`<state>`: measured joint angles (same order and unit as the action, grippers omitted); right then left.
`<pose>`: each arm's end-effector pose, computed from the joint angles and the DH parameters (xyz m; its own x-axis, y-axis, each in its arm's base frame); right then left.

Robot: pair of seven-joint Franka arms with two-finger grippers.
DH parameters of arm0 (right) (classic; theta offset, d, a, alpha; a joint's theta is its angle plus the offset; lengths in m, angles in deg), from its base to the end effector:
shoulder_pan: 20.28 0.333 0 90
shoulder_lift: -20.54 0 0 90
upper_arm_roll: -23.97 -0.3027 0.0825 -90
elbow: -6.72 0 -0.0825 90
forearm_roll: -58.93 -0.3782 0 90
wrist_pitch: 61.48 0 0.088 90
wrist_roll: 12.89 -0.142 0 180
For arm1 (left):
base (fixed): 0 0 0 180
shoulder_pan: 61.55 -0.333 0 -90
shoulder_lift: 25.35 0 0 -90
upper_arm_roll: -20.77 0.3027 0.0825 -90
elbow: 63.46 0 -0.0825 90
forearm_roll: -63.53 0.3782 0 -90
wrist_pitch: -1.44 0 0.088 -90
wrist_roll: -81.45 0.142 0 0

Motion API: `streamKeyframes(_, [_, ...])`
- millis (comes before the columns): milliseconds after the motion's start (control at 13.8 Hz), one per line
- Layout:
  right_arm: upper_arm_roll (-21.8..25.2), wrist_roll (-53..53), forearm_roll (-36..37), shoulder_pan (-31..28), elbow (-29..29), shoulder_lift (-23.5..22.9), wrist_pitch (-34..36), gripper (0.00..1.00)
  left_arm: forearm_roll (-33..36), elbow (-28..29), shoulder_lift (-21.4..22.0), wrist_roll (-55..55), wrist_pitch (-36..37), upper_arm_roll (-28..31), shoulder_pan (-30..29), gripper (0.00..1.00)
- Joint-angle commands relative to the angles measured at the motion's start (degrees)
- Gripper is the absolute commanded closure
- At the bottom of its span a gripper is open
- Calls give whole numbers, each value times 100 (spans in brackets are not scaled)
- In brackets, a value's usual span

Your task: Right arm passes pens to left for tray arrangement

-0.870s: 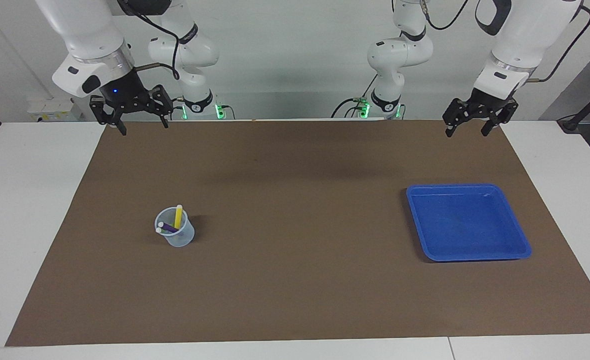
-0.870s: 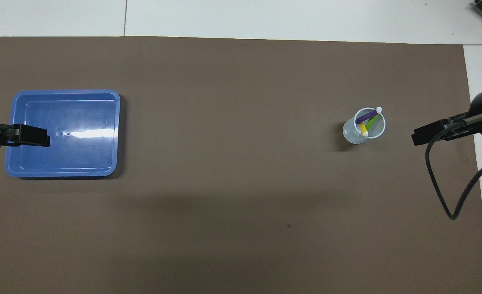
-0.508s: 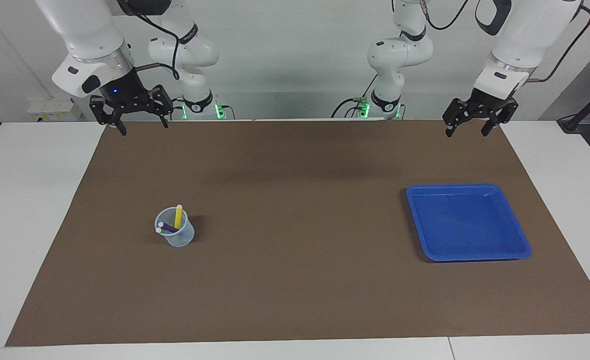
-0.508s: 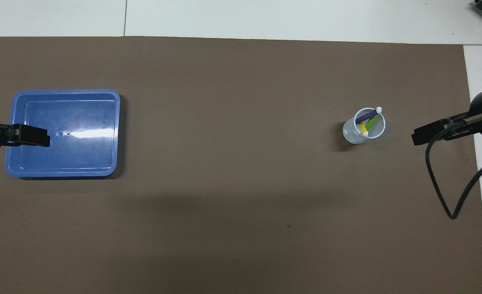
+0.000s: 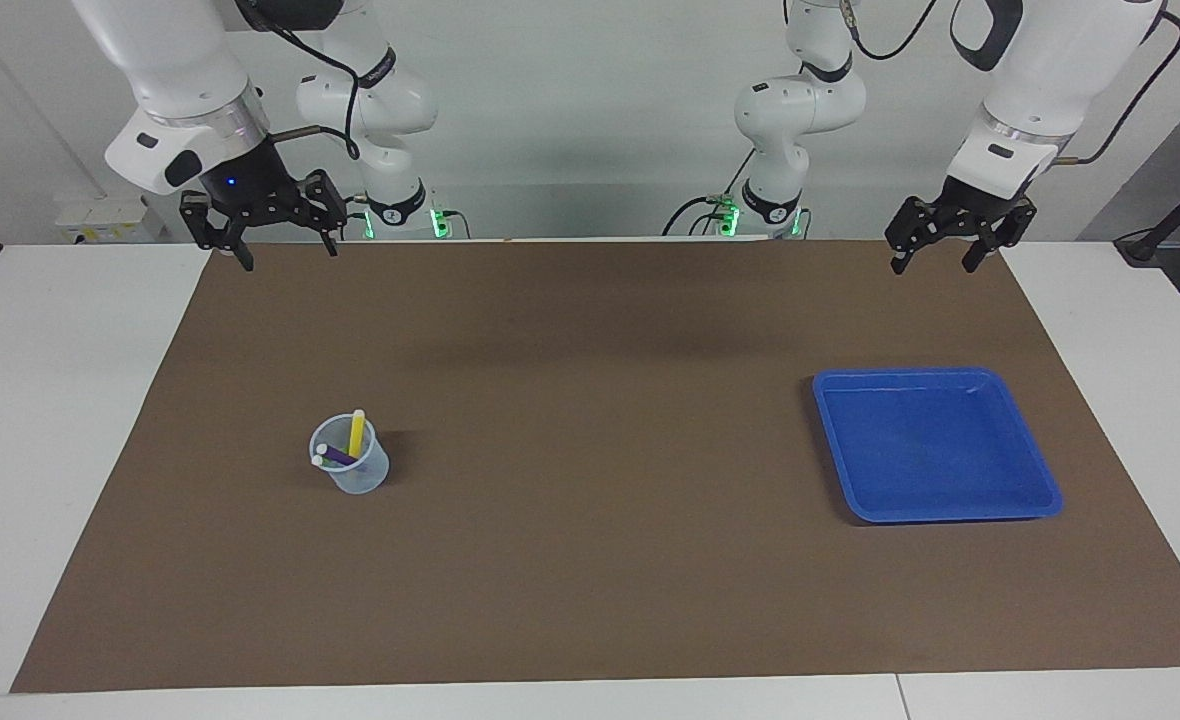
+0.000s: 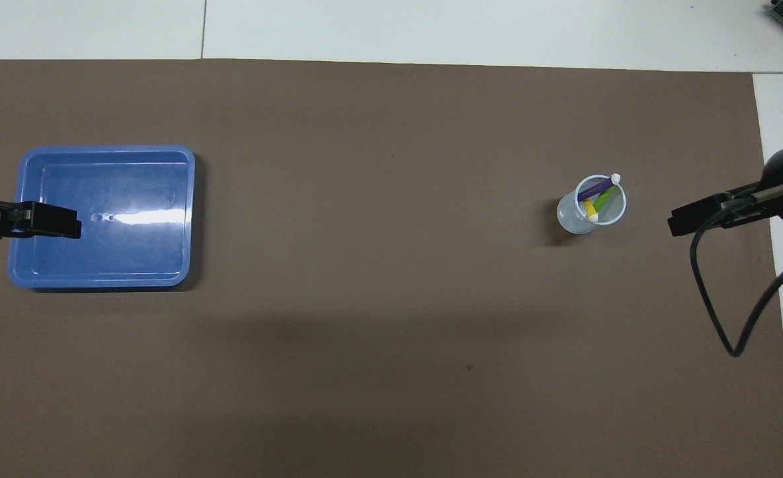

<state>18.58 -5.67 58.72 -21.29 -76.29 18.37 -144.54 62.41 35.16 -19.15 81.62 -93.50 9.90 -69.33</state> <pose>0.5449 0.0413 0.6013 0.9788 0.2015 -0.0356 0.2012 -0.9795 -0.0118 0.5242 -0.0352 0.5702 0.9976 -0.0549 0.0420 -0.0549 -0.9985 -0.0010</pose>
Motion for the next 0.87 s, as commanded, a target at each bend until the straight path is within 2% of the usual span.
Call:
streamKeyframes(0, [-41, -72, 21, -22, -5, 15, -44, 0, -29, 70, 110, -52, 54, 23, 23, 0])
streamKeyframes(798, [-49, -63, -41, 31, 13, 24, -44, 0, -29, 70, 110, -43, 46, 23, 23, 0])
